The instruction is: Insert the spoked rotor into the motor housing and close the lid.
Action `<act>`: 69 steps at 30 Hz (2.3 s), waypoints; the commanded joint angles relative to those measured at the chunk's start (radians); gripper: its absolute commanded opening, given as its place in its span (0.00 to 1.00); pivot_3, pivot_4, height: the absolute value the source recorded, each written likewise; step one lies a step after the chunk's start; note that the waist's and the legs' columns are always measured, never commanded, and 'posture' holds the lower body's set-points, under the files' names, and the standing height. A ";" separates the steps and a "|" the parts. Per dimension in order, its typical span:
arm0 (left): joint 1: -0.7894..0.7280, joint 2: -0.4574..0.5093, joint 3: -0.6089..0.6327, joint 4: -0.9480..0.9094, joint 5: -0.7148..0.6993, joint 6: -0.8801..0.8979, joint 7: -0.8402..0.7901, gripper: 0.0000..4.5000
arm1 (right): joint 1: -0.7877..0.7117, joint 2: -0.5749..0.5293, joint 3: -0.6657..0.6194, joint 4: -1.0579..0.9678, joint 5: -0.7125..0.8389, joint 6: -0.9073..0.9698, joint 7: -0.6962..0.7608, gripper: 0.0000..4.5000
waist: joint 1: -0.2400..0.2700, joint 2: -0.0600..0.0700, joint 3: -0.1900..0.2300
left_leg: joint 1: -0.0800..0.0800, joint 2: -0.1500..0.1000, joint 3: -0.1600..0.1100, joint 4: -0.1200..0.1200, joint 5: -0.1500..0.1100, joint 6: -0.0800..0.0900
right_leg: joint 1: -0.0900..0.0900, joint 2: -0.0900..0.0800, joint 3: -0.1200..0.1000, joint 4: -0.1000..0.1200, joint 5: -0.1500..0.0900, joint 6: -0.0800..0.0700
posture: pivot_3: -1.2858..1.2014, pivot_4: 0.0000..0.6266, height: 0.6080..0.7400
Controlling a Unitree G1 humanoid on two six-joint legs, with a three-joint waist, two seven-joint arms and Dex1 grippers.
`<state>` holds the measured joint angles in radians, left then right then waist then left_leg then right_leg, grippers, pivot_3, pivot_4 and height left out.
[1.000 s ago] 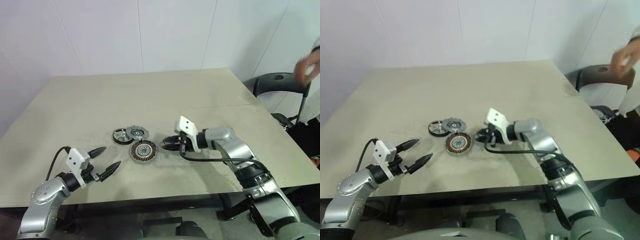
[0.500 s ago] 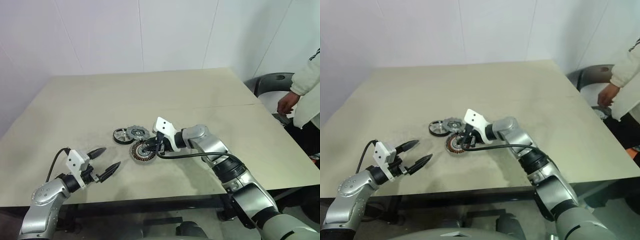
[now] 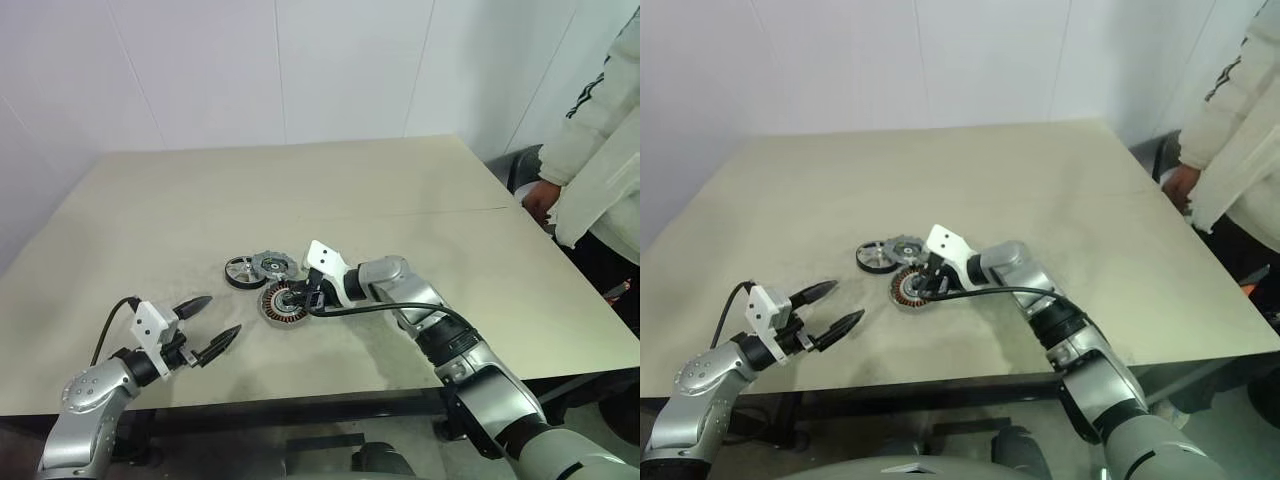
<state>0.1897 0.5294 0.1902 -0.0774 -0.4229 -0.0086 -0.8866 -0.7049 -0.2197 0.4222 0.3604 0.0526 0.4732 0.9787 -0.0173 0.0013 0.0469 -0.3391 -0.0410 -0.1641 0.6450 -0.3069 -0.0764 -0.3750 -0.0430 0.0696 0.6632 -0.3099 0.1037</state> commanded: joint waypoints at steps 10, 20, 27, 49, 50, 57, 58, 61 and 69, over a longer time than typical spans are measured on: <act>-0.009 0.005 0.007 -0.018 0.007 -0.013 0.008 1.00 | -0.025 0.023 -0.009 0.024 -0.014 -0.023 -0.002 0.17 | 0.000 0.000 0.000 | 0.000 0.000 0.000 0.000 0.000 0.000 | 0.000 0.000 0.000 0.000 0.000 0.000 | 0.52 0.00 1.00; -0.014 0.007 0.006 -0.017 0.006 -0.009 0.009 1.00 | -0.018 0.025 -0.009 0.018 -0.014 -0.014 0.001 0.17 | 0.000 0.001 0.001 | 0.000 0.000 0.000 0.000 0.000 0.000 | 0.000 0.000 0.000 0.000 0.000 0.000 | 0.52 0.00 1.00; -0.018 0.008 0.009 -0.014 0.004 -0.011 0.006 1.00 | -0.014 0.028 -0.010 0.011 -0.009 -0.003 0.010 0.17 | 0.000 0.001 0.001 | 0.000 0.000 0.000 0.000 0.000 0.000 | 0.000 0.000 0.000 0.000 0.000 0.000 | 0.52 0.00 1.00; -0.027 0.016 0.015 -0.004 0.001 -0.009 -0.001 1.00 | -0.012 0.029 -0.008 -0.006 -0.003 0.026 0.020 0.17 | -0.001 0.002 0.001 | 0.000 0.000 0.000 -0.001 0.000 0.000 | 0.000 0.000 0.000 0.000 0.000 0.000 | 0.52 0.00 1.00; -0.028 0.016 0.016 -0.003 0.001 -0.009 -0.001 1.00 | -0.012 0.029 -0.007 -0.006 -0.004 0.025 0.020 0.17 | -0.001 0.002 0.001 | 0.000 0.000 0.000 -0.001 0.000 0.000 | 0.000 0.000 0.000 0.000 0.000 0.000 | 0.52 0.00 1.00; -0.030 0.015 0.016 0.001 0.003 -0.014 0.000 1.00 | -0.011 0.027 -0.003 -0.005 -0.009 0.019 0.020 0.24 | -0.001 0.003 0.002 | 0.000 0.000 0.000 -0.001 0.000 0.000 | 0.000 0.000 0.000 0.000 0.000 0.000 | 0.52 0.00 1.00; -0.030 0.015 0.016 0.002 0.003 -0.015 -0.001 1.00 | -0.011 0.027 -0.005 -0.006 -0.010 0.013 0.016 0.33 | -0.001 0.003 0.002 | 0.000 0.000 0.000 -0.001 0.000 0.000 | 0.000 0.000 0.000 0.000 0.000 0.000 | 0.52 0.00 1.00; -0.030 0.014 0.016 0.003 0.003 -0.016 -0.001 1.00 | -0.013 0.027 -0.009 -0.013 -0.006 0.017 0.018 0.54 | -0.001 0.003 0.002 | 0.000 0.000 0.000 -0.001 0.000 0.000 | -0.001 0.000 0.000 0.000 0.000 0.000 | 0.52 0.00 1.00; -0.032 0.010 0.010 0.006 0.004 -0.018 -0.001 1.00 | -0.032 0.031 -0.041 -0.080 0.036 0.059 0.031 0.99 | -0.001 0.004 0.003 | -0.001 0.000 0.000 -0.001 0.000 0.000 | -0.001 0.000 0.000 -0.001 0.000 0.000 | 0.52 0.00 1.00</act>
<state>0.1722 0.5331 0.1897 -0.0598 -0.4220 -0.0089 -0.8861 -0.7072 -0.1960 0.4137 0.3330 0.0634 0.5236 1.0051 -0.0179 0.0053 0.0495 -0.3400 -0.0409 -0.1645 0.6435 -0.3069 -0.0764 -0.3763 -0.0431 0.0696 0.6626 -0.3101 0.1037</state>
